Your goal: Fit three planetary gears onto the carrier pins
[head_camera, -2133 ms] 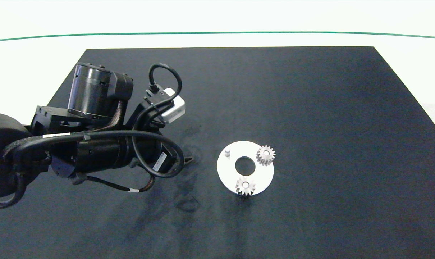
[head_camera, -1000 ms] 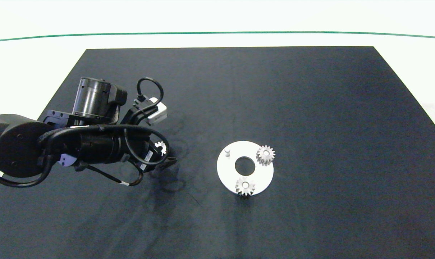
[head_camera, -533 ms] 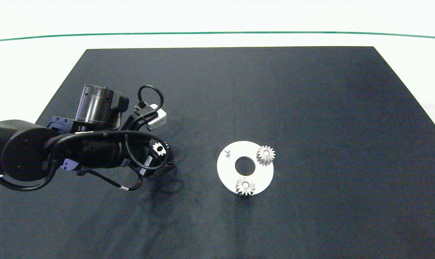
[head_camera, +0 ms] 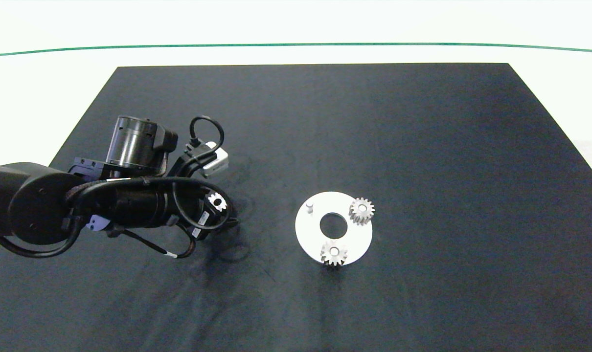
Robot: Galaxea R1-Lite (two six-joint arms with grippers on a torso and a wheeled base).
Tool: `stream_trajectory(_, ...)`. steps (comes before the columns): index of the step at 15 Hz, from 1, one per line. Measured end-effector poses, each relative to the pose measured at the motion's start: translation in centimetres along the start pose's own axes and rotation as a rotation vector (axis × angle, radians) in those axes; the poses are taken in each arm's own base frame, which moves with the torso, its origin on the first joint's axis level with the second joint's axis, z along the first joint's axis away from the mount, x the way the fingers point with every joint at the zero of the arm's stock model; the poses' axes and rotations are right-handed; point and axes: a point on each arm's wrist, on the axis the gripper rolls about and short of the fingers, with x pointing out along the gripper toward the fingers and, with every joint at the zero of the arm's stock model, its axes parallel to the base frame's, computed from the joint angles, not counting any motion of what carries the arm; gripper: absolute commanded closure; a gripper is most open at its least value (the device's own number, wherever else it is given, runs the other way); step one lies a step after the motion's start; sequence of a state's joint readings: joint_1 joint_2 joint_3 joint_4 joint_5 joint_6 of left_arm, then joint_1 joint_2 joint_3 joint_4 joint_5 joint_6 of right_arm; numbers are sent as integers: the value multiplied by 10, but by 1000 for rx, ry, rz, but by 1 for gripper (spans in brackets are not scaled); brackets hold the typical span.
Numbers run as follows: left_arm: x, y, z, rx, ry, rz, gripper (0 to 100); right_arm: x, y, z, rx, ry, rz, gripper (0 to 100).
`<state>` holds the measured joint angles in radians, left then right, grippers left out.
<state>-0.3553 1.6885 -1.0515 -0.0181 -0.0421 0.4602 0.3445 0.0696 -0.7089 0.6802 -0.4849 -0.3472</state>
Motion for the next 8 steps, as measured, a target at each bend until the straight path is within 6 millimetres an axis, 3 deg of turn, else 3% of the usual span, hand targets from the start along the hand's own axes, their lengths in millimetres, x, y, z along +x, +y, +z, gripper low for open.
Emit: stream_trajectory(8, 2, -1, -1, 0, 7, -5, 34, 0, 0, 0, 0, -1, 0, 0)
